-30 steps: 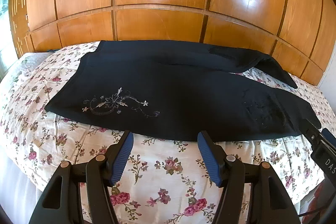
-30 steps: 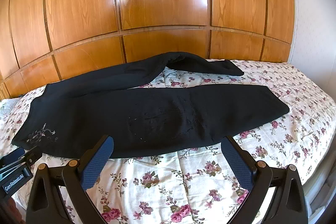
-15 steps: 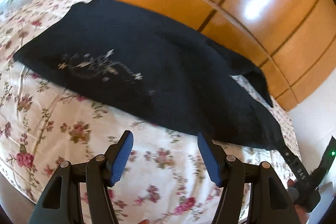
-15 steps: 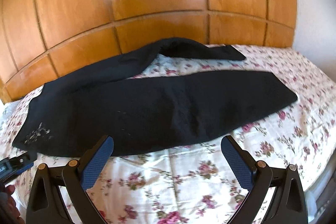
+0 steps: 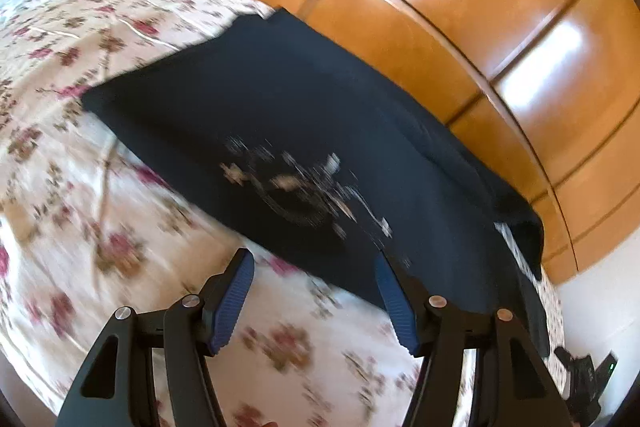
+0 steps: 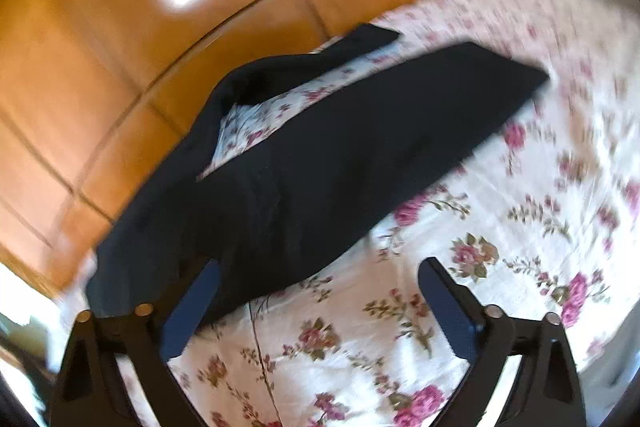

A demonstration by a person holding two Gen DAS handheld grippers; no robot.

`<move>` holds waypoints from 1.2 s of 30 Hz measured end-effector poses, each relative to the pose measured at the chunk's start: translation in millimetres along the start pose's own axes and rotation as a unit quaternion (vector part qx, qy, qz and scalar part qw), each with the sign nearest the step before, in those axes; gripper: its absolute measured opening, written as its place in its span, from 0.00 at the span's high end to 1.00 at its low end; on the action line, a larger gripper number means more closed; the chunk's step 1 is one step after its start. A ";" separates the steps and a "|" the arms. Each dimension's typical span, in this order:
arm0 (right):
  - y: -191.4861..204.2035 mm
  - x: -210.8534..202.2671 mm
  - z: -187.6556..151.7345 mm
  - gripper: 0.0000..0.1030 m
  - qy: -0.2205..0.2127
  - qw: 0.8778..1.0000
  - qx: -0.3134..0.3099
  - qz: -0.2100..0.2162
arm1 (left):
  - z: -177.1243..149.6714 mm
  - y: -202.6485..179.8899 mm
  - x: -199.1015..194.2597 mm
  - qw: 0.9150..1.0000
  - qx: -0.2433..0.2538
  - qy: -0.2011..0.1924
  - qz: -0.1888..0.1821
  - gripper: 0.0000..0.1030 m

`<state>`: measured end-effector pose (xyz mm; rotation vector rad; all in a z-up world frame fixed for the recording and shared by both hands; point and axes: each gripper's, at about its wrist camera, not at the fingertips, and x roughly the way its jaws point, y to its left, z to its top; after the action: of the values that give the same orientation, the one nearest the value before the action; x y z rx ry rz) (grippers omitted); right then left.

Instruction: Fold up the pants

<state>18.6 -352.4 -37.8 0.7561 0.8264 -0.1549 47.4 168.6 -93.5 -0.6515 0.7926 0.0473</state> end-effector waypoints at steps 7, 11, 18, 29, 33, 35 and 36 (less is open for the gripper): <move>-42.5 3.5 20.1 0.22 -0.021 0.993 0.092 0.076 | 13.5 20.4 7.6 0.999 -0.011 -0.025 -0.022 0.39; -51.9 7.4 27.8 0.33 -0.041 0.989 0.113 0.088 | 19.0 26.0 11.5 0.998 -0.022 -0.037 -0.039 0.39; -57.9 19.8 44.4 0.46 -0.060 0.987 0.113 0.096 | 30.0 32.4 20.8 0.997 -0.044 -0.039 -0.045 0.39; -71.1 33.1 50.0 0.72 -0.061 0.989 0.101 0.092 | 34.4 31.5 30.1 0.997 -0.037 -0.055 -0.032 0.39; -72.9 33.4 48.3 0.80 -0.059 0.990 0.091 0.086 | 46.4 37.8 36.9 0.996 -0.060 -0.048 -0.047 0.39; -72.6 34.3 47.1 0.83 -0.063 0.991 0.089 0.078 | 48.6 42.4 41.1 0.996 -0.063 -0.049 -0.038 0.64; -70.8 34.9 46.5 0.84 -0.065 0.992 0.082 0.071 | 48.0 44.6 42.3 0.996 -0.067 -0.047 -0.032 0.70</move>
<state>42.1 -429.7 -81.2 0.9465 0.6391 -0.1448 96.2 223.1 -120.6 -0.7951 0.6807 0.0718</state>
